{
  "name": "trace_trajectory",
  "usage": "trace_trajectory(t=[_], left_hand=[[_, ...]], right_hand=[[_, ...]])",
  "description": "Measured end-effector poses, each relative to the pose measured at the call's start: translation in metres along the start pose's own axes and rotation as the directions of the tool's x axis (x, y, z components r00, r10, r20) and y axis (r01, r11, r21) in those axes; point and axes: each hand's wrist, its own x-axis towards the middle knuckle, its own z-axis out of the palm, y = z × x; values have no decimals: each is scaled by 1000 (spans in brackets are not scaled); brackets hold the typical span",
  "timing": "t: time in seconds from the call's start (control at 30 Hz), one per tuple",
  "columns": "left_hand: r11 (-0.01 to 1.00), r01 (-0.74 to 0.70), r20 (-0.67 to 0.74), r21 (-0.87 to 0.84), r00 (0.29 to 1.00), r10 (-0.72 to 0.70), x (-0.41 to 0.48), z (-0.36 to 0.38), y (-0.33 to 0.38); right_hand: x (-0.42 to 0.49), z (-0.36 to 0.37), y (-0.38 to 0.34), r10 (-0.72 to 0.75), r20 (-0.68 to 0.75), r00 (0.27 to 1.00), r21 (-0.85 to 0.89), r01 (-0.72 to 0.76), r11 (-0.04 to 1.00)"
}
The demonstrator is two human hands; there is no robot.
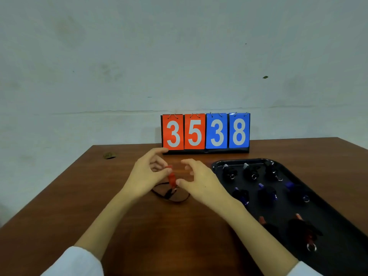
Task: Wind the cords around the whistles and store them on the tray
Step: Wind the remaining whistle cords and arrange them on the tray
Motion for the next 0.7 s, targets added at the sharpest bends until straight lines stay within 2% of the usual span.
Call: trace_trajectory(t=[0.1,0.3,0.37,0.43,0.5,0.53,0.63,0.7], left_hand=[[991,-35,-30,-130,999,31,-6,6,19],[948,-54,-59,-313,998,38,-14,20,35],[893,-16,-9,-449,1000,13,-18,24,37],[823,112,159,-557,987,-26,-20,30,37],[803,248,344,-542,937,-57,-23,36,35],[823,274,410,-497,910,-55,-25,39,33],[894,261,499,-365,865,-50,-27,44,24],[865,323,493,-384,864,-104,-24,42,19]], right_hand=[[-5,-11,6,-2,68,998,87,-4,996],[-17,-28,8,-95,45,994,338,74,938],[-19,-31,6,-56,31,998,478,35,878],[-19,-36,4,29,19,999,633,-34,773],[-18,-42,6,106,10,994,770,-75,634],[-18,-45,7,140,11,990,826,-88,557],[-15,-57,13,195,39,980,946,-99,309],[-13,-66,18,226,20,974,976,-67,206]])
